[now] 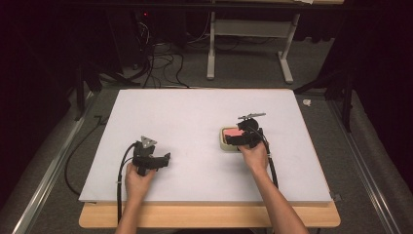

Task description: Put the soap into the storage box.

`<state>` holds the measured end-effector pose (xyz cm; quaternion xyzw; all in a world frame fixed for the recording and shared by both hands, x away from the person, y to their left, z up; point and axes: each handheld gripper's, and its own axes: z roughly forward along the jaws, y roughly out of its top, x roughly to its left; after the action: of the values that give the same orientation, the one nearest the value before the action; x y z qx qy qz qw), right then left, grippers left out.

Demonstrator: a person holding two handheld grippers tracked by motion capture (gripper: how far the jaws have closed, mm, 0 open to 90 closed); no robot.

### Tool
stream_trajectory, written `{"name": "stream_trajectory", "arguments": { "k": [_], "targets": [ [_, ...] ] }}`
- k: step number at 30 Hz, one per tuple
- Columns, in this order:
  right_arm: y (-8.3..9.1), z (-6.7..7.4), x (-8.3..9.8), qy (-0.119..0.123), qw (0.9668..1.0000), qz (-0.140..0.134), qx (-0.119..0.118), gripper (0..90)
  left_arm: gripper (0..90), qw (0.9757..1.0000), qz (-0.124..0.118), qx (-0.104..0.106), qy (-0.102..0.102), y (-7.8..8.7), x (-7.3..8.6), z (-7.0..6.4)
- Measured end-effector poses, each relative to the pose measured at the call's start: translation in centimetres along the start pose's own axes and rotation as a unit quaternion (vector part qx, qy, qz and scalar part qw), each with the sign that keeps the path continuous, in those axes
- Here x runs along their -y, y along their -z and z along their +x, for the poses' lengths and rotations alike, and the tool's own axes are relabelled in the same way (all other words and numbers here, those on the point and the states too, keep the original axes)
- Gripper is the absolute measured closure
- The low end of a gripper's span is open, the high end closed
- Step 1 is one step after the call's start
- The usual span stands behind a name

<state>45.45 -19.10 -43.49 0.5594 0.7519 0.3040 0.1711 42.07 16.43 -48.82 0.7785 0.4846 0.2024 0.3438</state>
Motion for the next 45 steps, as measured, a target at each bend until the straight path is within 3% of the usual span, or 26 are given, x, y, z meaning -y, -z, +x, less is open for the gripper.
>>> {"name": "stream_trajectory", "arguments": {
  "k": [9, 25, 33, 45],
  "targets": [
    [1.0, -0.3, 0.2, 0.017, 0.9994, -0.028, 0.009, 16.4, 17.7, 1.0, -0.001, -0.001, 0.0, 0.0, 0.0, 0.0],
    [2.0, -1.4, 0.5, 0.016, 0.9992, -0.037, 0.01, 19.1, 17.7, 1.0, 0.0, 0.0, 0.0, 0.0, 0.0, 0.0],
    [2.6, -1.4, 0.8, 0.03, 0.9985, -0.042, 0.019, 19.4, 17.8, 1.0, 0.0, 0.0, 0.0, 0.0, 0.0, 0.0],
    [3.7, -2.0, 1.1, 0.031, 0.9978, -0.055, 0.02, 20.1, 17.7, 1.0, 0.0, -0.001, -0.001, 0.0, 0.0, 0.0]
  ]
}}
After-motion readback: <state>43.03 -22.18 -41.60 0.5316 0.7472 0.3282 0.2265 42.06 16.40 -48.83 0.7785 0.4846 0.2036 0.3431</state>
